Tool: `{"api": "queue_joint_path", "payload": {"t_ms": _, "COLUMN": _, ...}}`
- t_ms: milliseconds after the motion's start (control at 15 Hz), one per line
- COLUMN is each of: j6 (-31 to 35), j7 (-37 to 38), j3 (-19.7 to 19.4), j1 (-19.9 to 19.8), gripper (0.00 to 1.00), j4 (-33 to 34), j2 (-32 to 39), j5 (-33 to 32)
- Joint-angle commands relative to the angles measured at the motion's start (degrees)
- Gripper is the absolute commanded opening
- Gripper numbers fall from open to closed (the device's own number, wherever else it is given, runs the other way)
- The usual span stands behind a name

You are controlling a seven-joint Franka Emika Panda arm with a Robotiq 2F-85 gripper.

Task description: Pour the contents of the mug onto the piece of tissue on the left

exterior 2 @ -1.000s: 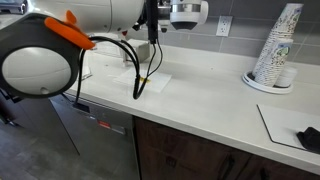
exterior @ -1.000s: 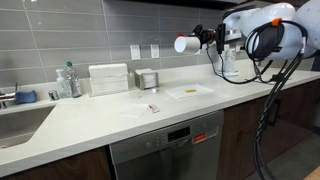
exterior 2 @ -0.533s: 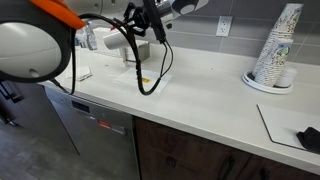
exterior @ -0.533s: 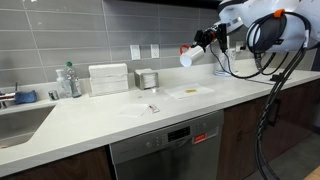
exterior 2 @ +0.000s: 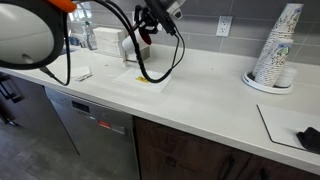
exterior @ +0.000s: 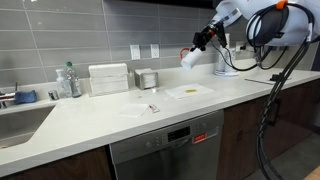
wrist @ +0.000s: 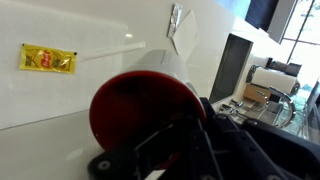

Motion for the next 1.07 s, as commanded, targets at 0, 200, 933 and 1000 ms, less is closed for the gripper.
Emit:
{"api": "queue_joint_path", "payload": {"t_ms": 0, "j6": 4.6, "j7": -1.0, "j3": 2.1, "j1": -0.5, "gripper": 0.02, "j4": 0.0, "j2": -0.5, "j5": -4.1}}
{"api": "queue_joint_path", "payload": {"t_ms": 200, "j6": 3.9, "j7": 0.7, "j3": 4.7, "j1": -1.8, "gripper": 0.02, "j4": -1.0, "j2": -0.5, "j5": -5.0}}
{"api": "queue_joint_path", "payload": {"t_ms": 933, "j6": 16.7, "j7": -0.9, "j3": 1.7, "j1": 0.9, "gripper": 0.02, "j4": -0.3, "j2": -0.3, "j5": -19.6}}
{"api": "queue_joint_path", "payload": {"t_ms": 1000, "j6": 18.9, "j7": -0.9, "j3": 1.5, "j1": 1.1, "gripper": 0.02, "j4": -0.3, "j2": -0.2, "j5": -22.1}}
